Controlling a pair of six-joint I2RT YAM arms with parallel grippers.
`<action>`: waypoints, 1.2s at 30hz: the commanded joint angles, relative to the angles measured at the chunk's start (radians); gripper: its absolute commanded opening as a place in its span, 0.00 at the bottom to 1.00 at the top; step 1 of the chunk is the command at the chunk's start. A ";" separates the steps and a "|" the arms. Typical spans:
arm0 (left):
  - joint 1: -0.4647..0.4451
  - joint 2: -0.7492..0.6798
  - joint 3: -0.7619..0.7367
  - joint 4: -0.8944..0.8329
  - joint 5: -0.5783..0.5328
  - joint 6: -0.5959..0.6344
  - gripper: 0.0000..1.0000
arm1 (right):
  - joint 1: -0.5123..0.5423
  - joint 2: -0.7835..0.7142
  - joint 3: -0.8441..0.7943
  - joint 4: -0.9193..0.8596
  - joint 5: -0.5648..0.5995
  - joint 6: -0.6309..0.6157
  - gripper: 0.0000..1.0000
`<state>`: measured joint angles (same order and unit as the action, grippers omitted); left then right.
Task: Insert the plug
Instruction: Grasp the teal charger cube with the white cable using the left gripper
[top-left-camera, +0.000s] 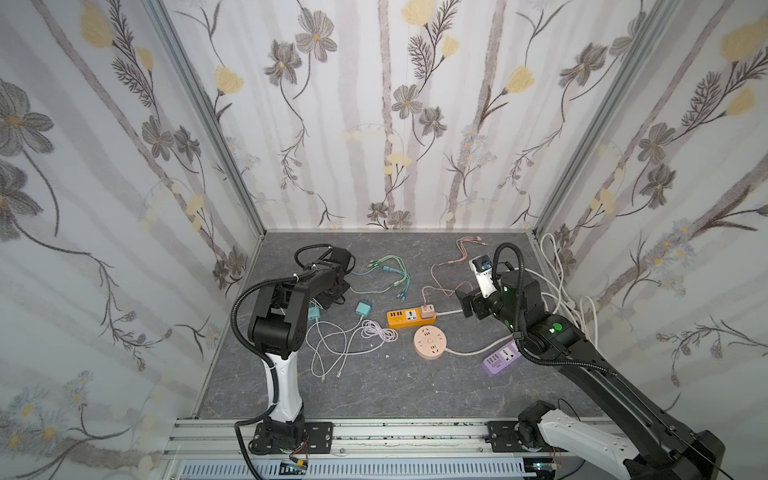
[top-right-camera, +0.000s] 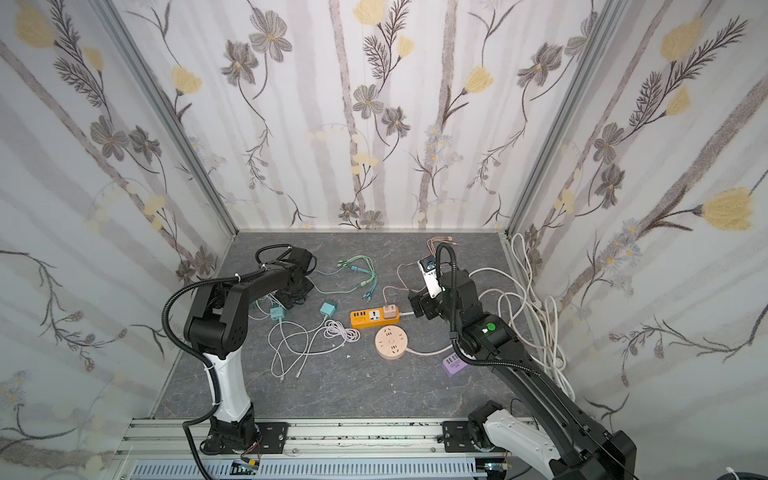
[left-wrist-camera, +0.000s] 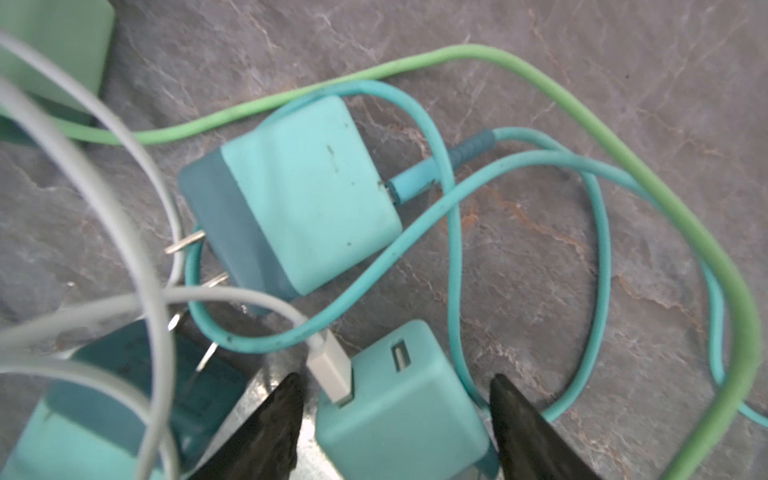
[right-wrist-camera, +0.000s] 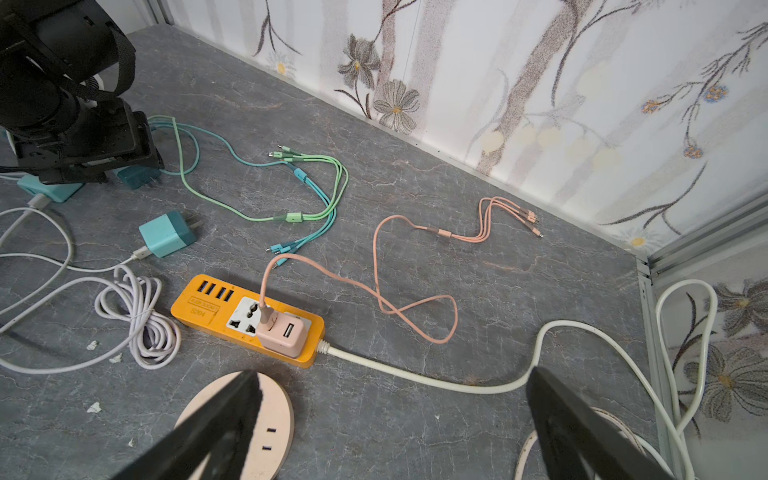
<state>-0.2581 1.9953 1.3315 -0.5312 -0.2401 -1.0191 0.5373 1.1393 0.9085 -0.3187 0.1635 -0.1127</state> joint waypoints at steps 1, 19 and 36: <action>-0.010 -0.026 -0.022 -0.022 -0.011 -0.018 0.70 | 0.001 0.002 -0.003 0.034 0.014 0.015 0.99; -0.042 -0.041 -0.055 -0.029 -0.006 0.002 0.68 | 0.001 0.019 -0.005 0.057 0.004 0.016 0.99; -0.046 -0.048 -0.065 -0.052 -0.070 0.030 0.36 | 0.002 0.023 -0.010 0.056 0.014 0.012 0.99</action>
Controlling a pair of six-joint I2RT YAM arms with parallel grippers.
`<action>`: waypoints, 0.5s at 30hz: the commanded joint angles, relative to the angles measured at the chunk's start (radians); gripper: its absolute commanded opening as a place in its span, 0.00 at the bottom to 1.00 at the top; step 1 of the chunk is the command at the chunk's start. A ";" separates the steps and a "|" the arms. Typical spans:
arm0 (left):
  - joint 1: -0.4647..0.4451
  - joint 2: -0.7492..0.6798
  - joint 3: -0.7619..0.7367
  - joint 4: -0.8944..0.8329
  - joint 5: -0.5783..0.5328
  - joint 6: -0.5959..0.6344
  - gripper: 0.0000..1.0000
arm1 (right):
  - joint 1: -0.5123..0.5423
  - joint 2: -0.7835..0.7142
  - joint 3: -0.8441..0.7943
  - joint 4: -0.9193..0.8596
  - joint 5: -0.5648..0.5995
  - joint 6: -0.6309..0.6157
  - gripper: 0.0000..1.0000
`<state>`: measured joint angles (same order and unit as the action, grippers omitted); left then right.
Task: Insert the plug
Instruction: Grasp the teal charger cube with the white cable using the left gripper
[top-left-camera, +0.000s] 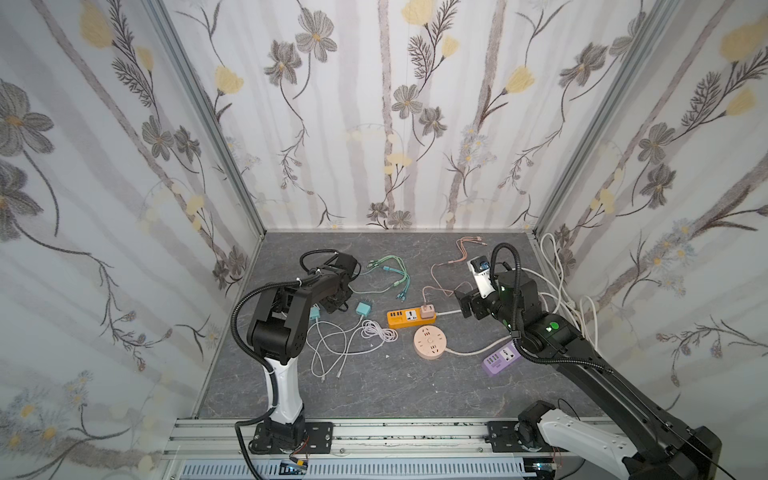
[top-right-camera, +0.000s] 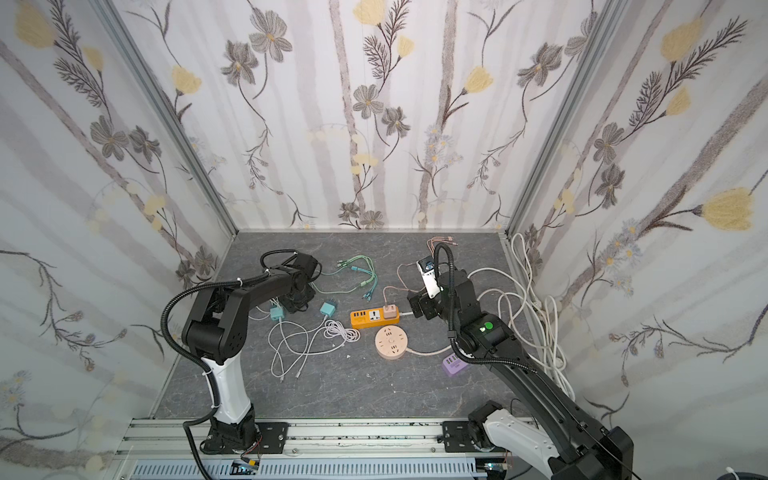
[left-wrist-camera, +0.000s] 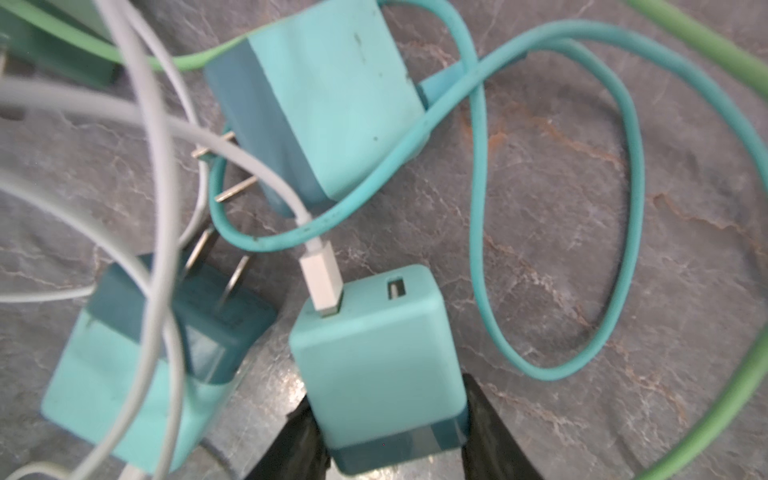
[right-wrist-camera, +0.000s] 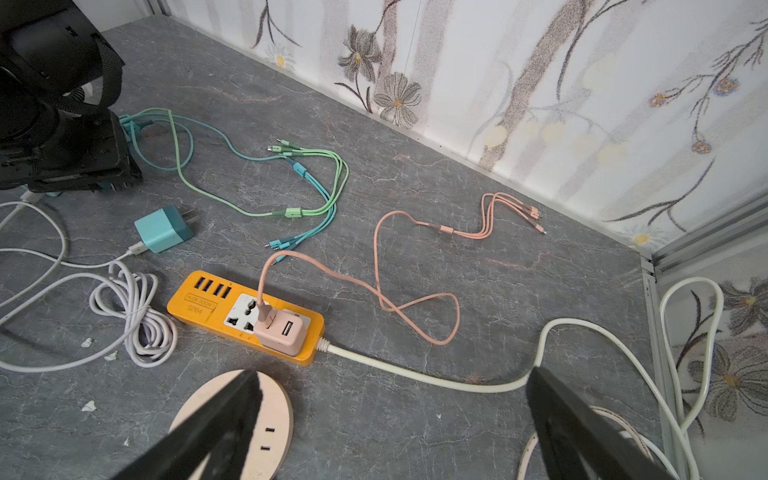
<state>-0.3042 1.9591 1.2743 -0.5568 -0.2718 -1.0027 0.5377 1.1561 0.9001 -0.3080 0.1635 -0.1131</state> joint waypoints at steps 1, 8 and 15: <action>-0.001 -0.021 -0.013 -0.025 -0.043 0.024 0.32 | 0.001 0.008 0.000 0.045 0.016 0.022 0.99; -0.063 -0.085 -0.016 -0.055 -0.109 0.186 0.00 | -0.001 0.004 0.003 0.065 0.047 0.105 0.99; -0.143 -0.267 -0.115 0.042 -0.144 0.334 0.00 | -0.034 0.023 0.067 0.071 0.044 0.179 0.99</action>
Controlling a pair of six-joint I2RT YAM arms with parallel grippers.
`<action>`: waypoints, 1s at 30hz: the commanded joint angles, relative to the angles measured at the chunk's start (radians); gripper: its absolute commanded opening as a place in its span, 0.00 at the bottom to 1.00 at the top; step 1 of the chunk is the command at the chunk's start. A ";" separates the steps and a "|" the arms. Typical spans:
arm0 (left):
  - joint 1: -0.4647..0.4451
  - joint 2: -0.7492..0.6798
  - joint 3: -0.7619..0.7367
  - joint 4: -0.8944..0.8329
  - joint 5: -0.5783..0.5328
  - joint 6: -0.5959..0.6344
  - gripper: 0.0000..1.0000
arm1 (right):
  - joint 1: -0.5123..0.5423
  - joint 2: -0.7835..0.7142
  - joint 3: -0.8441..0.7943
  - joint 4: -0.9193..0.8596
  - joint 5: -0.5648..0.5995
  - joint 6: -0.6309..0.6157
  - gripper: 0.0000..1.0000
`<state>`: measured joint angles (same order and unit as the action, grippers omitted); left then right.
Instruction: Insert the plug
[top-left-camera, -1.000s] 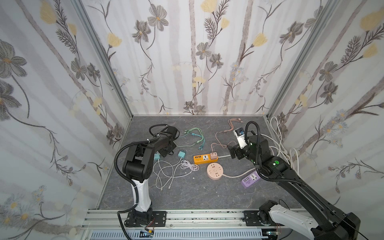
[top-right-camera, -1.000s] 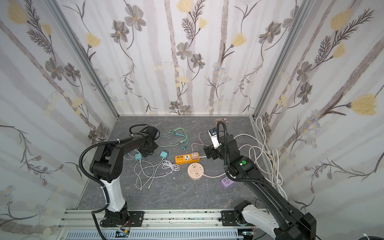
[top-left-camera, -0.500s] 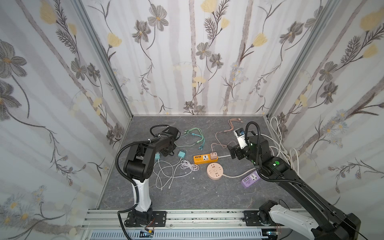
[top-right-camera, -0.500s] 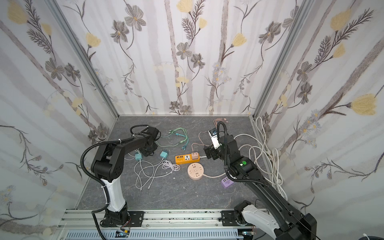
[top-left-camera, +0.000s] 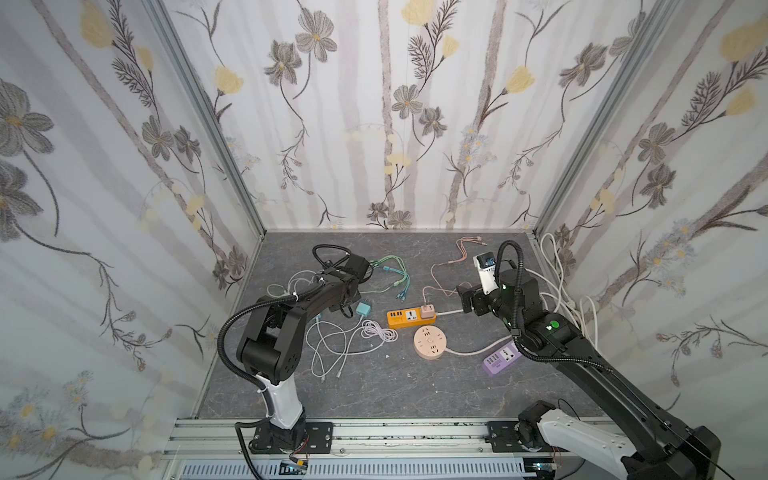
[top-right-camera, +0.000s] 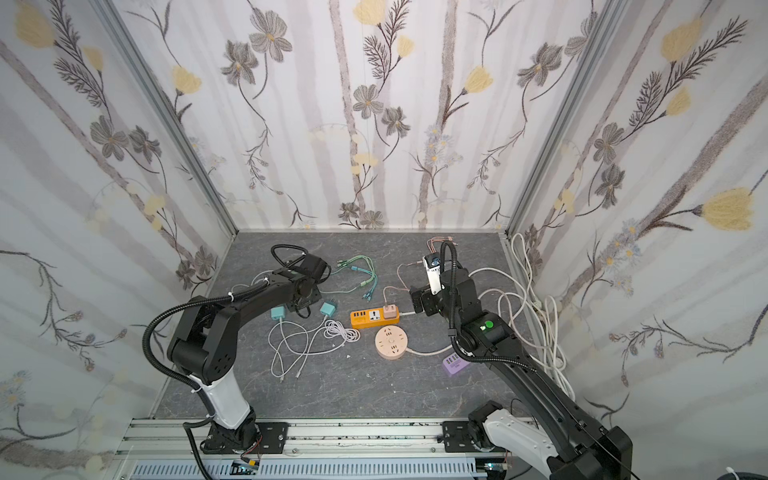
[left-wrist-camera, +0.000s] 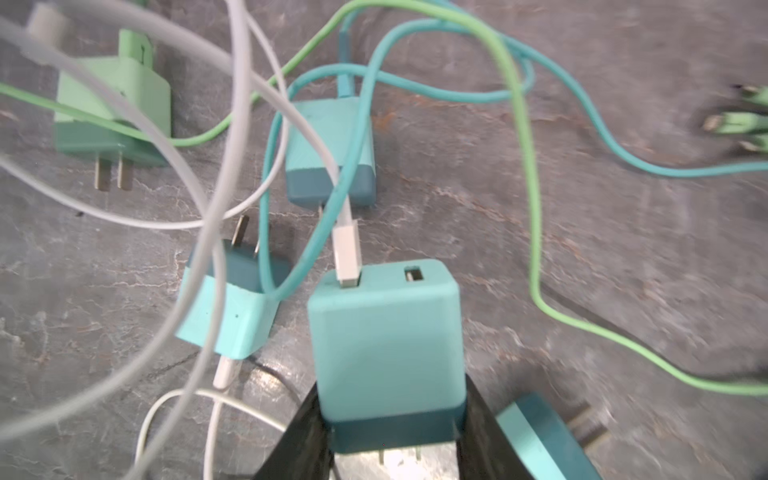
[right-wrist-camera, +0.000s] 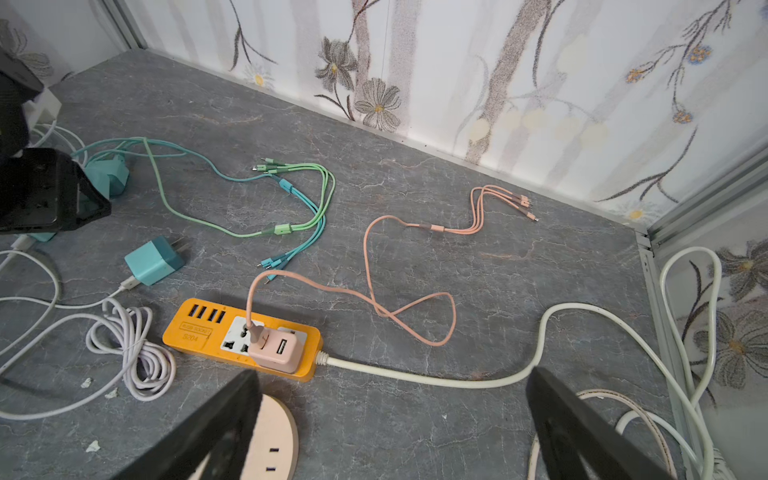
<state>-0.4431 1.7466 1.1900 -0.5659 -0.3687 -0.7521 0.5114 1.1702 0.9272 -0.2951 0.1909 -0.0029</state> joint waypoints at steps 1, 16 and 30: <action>-0.003 -0.088 -0.046 0.066 -0.032 0.104 0.00 | -0.013 0.011 0.052 0.053 0.015 0.089 0.99; -0.078 -0.362 0.049 0.091 0.228 0.624 0.00 | -0.030 0.121 0.164 0.005 -0.362 0.225 0.99; -0.079 -0.411 0.420 0.051 0.465 0.979 0.00 | -0.026 0.136 0.184 0.027 -0.674 0.208 0.99</action>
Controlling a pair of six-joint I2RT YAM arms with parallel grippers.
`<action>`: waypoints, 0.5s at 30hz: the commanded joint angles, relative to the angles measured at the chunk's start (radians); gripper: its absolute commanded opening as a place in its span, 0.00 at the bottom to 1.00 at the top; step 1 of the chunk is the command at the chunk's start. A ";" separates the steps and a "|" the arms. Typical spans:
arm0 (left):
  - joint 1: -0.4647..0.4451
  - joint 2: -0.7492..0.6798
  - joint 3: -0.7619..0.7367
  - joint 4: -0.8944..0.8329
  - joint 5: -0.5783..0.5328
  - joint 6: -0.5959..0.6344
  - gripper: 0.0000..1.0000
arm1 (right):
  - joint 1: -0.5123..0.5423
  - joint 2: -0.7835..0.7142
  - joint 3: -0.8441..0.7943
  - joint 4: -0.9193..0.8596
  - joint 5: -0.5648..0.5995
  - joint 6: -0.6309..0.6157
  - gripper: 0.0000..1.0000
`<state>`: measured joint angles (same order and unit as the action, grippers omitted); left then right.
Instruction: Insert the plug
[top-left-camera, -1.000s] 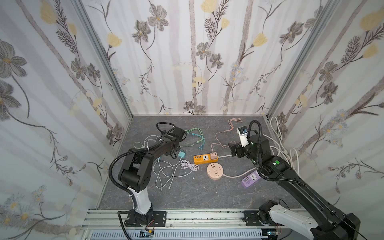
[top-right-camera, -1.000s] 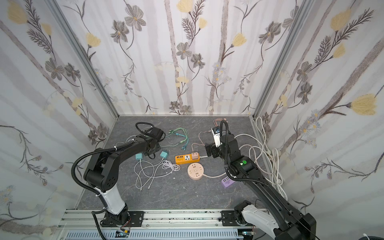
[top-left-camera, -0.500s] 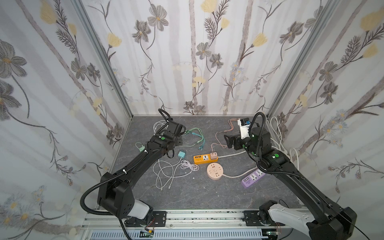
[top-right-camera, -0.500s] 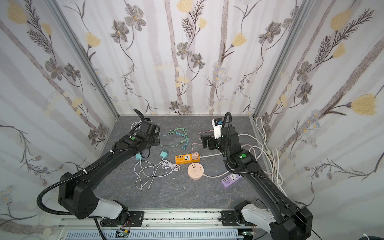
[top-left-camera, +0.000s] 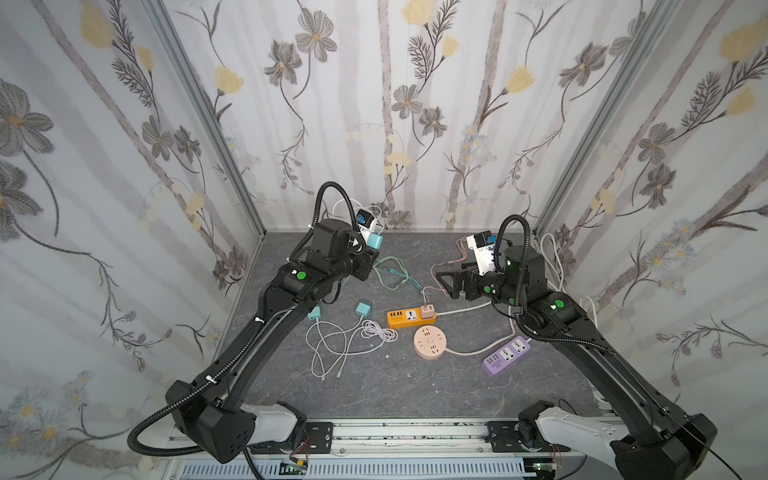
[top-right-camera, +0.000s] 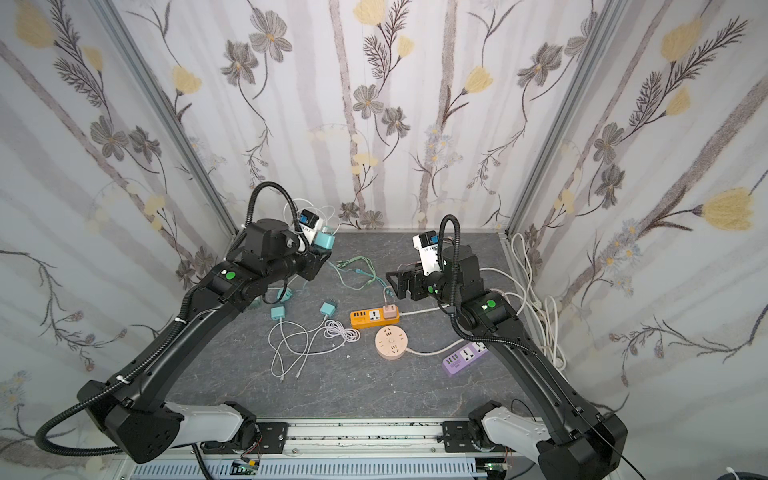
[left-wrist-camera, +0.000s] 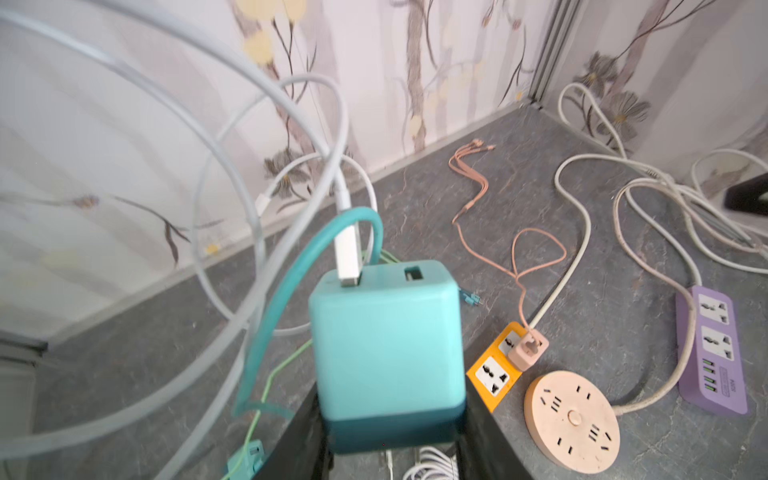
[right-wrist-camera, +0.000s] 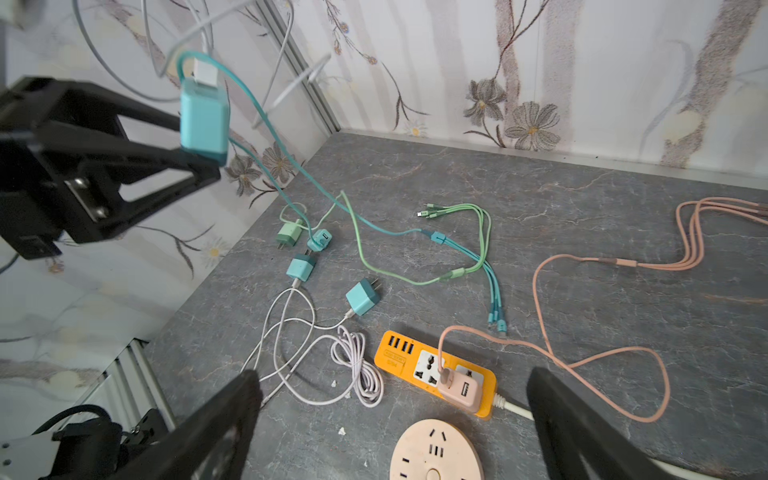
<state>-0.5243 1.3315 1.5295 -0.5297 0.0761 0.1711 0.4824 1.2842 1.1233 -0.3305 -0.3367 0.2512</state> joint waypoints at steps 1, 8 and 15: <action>0.004 0.018 0.131 -0.005 0.023 0.038 0.00 | 0.009 0.043 -0.026 0.111 -0.184 -0.058 0.99; 0.004 0.066 0.285 -0.119 0.091 -0.051 0.00 | 0.100 0.312 0.110 0.345 -0.227 -0.122 0.99; 0.040 0.041 0.213 -0.139 0.117 -0.081 0.00 | 0.175 0.557 0.335 0.467 -0.188 -0.271 0.99</action>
<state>-0.4980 1.3876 1.7584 -0.6708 0.1604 0.1165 0.6491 1.7844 1.4040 0.0139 -0.5251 0.0589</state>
